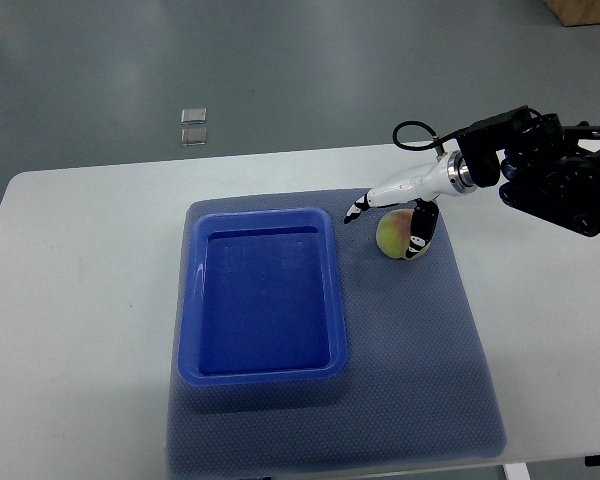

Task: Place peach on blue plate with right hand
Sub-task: 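Close the right hand fingers around the peach and lift it, then carry the peach over the blue tray and lower it inside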

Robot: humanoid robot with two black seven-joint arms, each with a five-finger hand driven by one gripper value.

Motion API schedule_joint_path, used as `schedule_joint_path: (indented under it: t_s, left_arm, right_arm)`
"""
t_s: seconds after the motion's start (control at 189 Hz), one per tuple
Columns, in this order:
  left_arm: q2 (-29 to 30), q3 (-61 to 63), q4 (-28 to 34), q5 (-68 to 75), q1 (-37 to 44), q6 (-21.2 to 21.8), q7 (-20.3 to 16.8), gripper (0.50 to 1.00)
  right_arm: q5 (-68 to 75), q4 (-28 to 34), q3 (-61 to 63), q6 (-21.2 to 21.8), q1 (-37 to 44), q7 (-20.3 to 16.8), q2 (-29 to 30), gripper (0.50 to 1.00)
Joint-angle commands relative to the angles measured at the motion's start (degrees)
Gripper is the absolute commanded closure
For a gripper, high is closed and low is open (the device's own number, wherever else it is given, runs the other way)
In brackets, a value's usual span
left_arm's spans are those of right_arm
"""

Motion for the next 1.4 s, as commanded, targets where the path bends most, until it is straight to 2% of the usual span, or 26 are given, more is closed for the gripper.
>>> schedule_joint_path:
  t_s: [0.0,0.618,0.624,0.671,0.708,0.756,0.761,0.904,0.983,1.099,1.316,1.395]
  left_arm:
    - [0.00,-0.01,-0.05,0.09,0.00,0.00,0.01,0.500]
    - [0.00,-0.01,-0.13,0.00,0.00,0.00,0.01,0.500]
    - [0.00,-0.01,-0.22,0.00,0.00,0.00,0.01,0.500]
    - [0.00,-0.01,-0.22,0.09,0.00,0.00,0.01,0.500]
    - [0.00,-0.01,-0.22,0.09,0.00,0.00,0.01,0.500]
    - [0.00,-0.01,-0.22,0.09,0.00,0.00,0.01,0.500]
    - [0.00,-0.01,-0.22,0.09,0.00,0.00,0.01,0.500]
    - [0.00,-0.01,-0.13,0.00,0.00,0.00,0.01,0.500]
    - [0.00,-0.01,-0.13,0.00,0.00,0.00,0.01,0.500]
    - [0.00,-0.01,-0.13,0.00,0.00,0.00,0.01,0.500]
    - [0.00,-0.01,-0.13,0.00,0.00,0.00,0.01,0.500]
    - [0.00,-0.01,-0.05,0.00,0.00,0.00,0.01,0.500]
  right_arm:
    - [-0.03,-0.18,-0.85,-0.11,-0.11,-0.09,-0.06,0.576]
    - [-0.47,-3.09,-2.87,-3.01,-1.51,-0.36,0.03,0.589]
    - [-0.47,-3.52,-2.87,-3.01,-1.51,-0.27,0.03,0.617]
    - [-0.47,-3.70,-2.87,-3.01,-1.51,-0.36,0.03,0.654]
    - [-0.47,-3.79,-2.96,-3.01,-1.60,-0.45,0.03,0.723]
    - [-0.47,-3.79,-2.96,-3.01,-1.60,-0.45,0.03,0.724]
    - [-0.56,-3.88,-2.96,-3.01,-1.69,-0.53,0.12,0.772]
    - [-0.56,-3.96,-2.87,-3.01,-1.78,-0.62,0.03,0.775]
    - [-0.47,-3.96,-2.79,-3.01,-1.69,-0.62,0.03,0.805]
    - [-0.47,-3.96,-2.61,-3.01,-1.16,-0.53,0.03,0.807]
    - [0.67,-3.26,-1.82,-3.01,4.64,-0.36,0.91,0.807]
    - [1.64,-3.17,-1.82,-2.84,7.98,-0.18,4.42,0.807]
